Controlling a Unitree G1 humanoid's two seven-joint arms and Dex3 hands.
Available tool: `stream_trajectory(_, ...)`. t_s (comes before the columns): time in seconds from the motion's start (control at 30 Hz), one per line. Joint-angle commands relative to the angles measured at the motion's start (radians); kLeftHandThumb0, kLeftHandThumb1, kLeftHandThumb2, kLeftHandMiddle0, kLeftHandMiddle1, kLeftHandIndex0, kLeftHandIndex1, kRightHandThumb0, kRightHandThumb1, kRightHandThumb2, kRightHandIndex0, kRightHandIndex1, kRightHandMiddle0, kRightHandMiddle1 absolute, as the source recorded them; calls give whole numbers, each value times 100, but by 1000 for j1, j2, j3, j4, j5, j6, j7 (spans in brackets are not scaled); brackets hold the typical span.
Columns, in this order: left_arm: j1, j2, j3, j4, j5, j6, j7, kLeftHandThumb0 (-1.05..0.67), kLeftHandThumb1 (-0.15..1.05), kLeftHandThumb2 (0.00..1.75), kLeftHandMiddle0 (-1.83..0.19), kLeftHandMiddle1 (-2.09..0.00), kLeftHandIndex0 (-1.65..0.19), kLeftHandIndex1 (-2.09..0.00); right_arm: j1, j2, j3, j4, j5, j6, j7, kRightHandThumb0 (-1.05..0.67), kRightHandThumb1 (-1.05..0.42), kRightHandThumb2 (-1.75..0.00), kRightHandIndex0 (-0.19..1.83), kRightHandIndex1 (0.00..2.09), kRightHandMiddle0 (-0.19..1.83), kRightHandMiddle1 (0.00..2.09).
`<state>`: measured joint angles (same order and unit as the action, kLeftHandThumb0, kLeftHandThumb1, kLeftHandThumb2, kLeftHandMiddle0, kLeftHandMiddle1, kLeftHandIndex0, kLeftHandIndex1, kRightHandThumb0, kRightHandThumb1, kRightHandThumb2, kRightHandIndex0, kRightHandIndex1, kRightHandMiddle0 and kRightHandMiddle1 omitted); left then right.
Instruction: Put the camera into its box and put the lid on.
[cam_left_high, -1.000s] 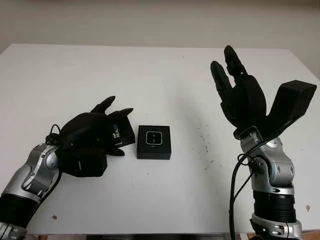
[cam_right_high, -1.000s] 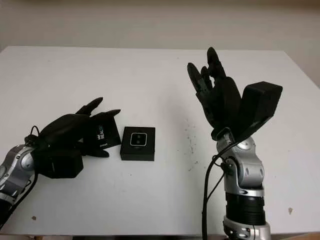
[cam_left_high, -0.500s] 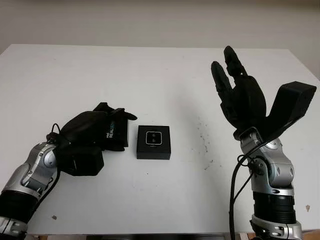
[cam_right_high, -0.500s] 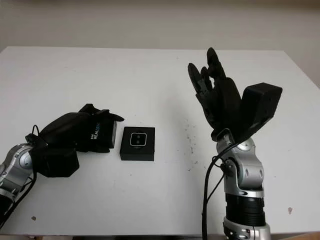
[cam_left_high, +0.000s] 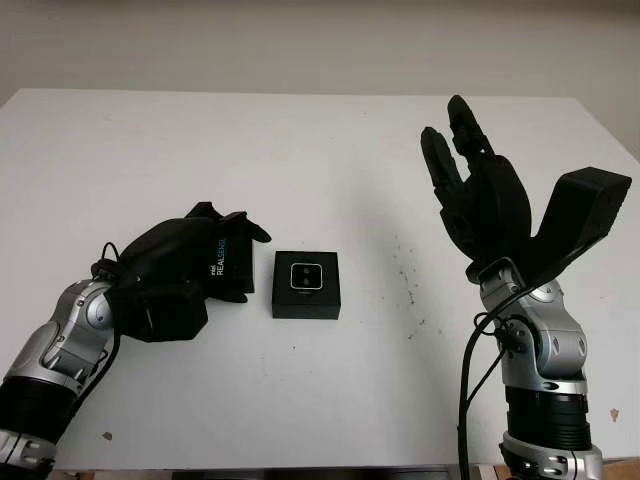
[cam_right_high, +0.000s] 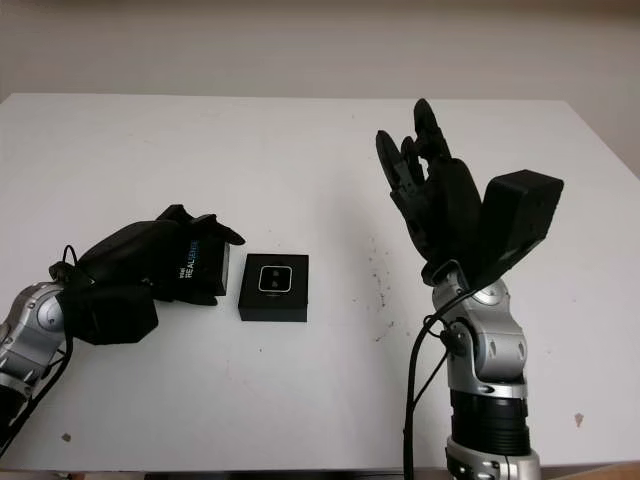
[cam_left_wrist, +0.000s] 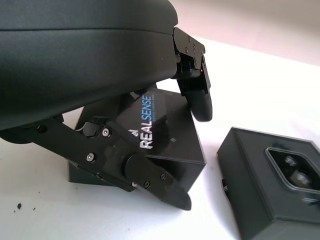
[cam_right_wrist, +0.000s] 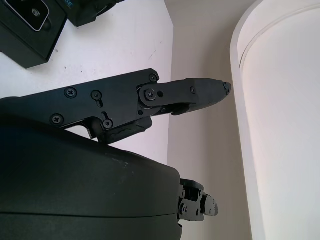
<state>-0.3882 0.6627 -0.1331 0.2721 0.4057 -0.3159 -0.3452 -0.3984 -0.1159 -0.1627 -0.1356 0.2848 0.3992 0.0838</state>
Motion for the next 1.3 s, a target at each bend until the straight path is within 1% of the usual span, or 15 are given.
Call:
stream_trajectory(0.0, -17, 17, 27, -56, -26, 18, -22, -16, 100, 5, -23, -159, -26, -138, 1, 7, 3, -30, 2, 12, -11, -54, -105, -24, -12, 6, -9, 6)
stream_trajectory(0.13, -23, 28, 52, -179, -67, 92, -91, -14, 98, 5, -27, -159, -28, -136, 0, 12, 6, -35, -2, 24, -26, -54, -105, -24, -9, 7, -7, 7)
stream_trajectory(0.23, -32, 36, 66, -271, -97, 150, -148, -15, 98, 5, -32, -153, -30, -134, -2, 15, 11, -30, -9, 20, -34, -54, -105, -23, -8, 8, -6, 7)
stream_trajectory(0.33, -43, 40, 72, -362, -121, 229, -203, -15, 97, 5, -35, -151, -32, -135, -2, 15, 19, -24, -16, 16, -36, -54, -105, -21, -7, 8, -5, 7)
stream_trajectory(0.5, -53, 24, 76, -485, -162, 362, -260, -14, 97, 5, -37, -151, -34, -134, -2, 9, 27, -12, -19, 5, -13, -56, -105, -22, -10, 6, -7, 6)
stream_trajectory(0.6, -50, 10, 72, -526, -169, 410, -257, -15, 97, 5, -38, -147, -34, -136, -3, 10, 28, -8, -18, 4, -4, -56, -105, -22, -11, 5, -8, 6)
stream_trajectory(0.67, -48, 0, 65, -558, -159, 460, -249, -15, 97, 5, -40, -145, -34, -137, -3, 10, 28, -5, -18, 2, 1, -56, -105, -22, -11, 5, -8, 5)
stream_trajectory(0.83, -51, -42, 34, -640, -103, 647, -236, -13, 97, 5, -41, -145, -34, -137, -5, 14, 31, 1, -24, -2, 1, -57, -105, -21, -12, 5, -8, 5)
stream_trajectory(0.9, -49, -63, 23, -658, -87, 699, -225, -13, 97, 5, -39, -150, -33, -139, -6, 21, 30, 2, -24, -2, -4, -57, -105, -21, -11, 5, -7, 6)
stream_trajectory(0.97, -39, -86, 17, -667, -77, 729, -207, -13, 97, 5, -37, -155, -32, -141, -6, 26, 30, 2, -22, -2, -7, -56, -105, -20, -11, 5, -7, 6)
stream_trajectory(1.1, -10, -125, 7, -681, -61, 763, -166, -14, 98, 6, -36, -144, -29, -143, -5, 31, 35, -2, -27, 3, -13, -57, -105, -20, -11, 6, -7, 6)
stream_trajectory(1.27, 23, -163, -12, -686, -43, 781, -124, -15, 100, 6, -43, -155, -27, -147, -5, 37, 37, -6, -31, 5, -19, -57, -105, -20, -10, 6, -7, 6)
